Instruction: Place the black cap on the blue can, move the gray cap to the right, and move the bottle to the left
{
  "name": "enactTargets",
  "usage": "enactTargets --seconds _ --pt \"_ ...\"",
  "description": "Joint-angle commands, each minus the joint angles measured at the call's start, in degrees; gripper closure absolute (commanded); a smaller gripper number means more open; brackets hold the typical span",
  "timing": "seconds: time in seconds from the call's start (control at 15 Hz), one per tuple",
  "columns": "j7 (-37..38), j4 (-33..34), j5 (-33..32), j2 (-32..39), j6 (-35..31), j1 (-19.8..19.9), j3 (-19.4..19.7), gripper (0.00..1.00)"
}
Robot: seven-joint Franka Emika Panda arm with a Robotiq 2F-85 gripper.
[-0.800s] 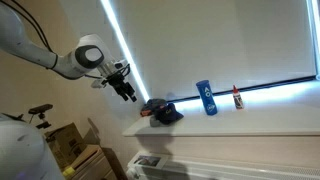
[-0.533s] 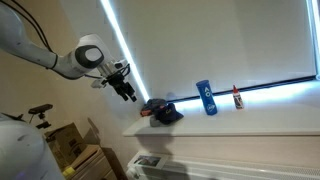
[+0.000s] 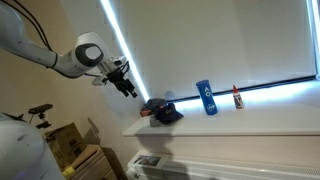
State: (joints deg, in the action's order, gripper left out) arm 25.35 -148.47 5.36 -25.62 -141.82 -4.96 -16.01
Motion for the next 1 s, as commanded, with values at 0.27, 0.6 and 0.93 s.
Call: enactTargets --seconds 0.27,0.6,0.93 --pt "20.6 19.9 -15.3 19.1 -10.8 5.4 -8.9 0.0" --pt "25.8 22.4 -22.7 23.5 -6.6 0.0 -3.4 0.0" --pt "30.7 26.4 -25.6 29.7 -4.9 -1.6 -0.6 0.0"
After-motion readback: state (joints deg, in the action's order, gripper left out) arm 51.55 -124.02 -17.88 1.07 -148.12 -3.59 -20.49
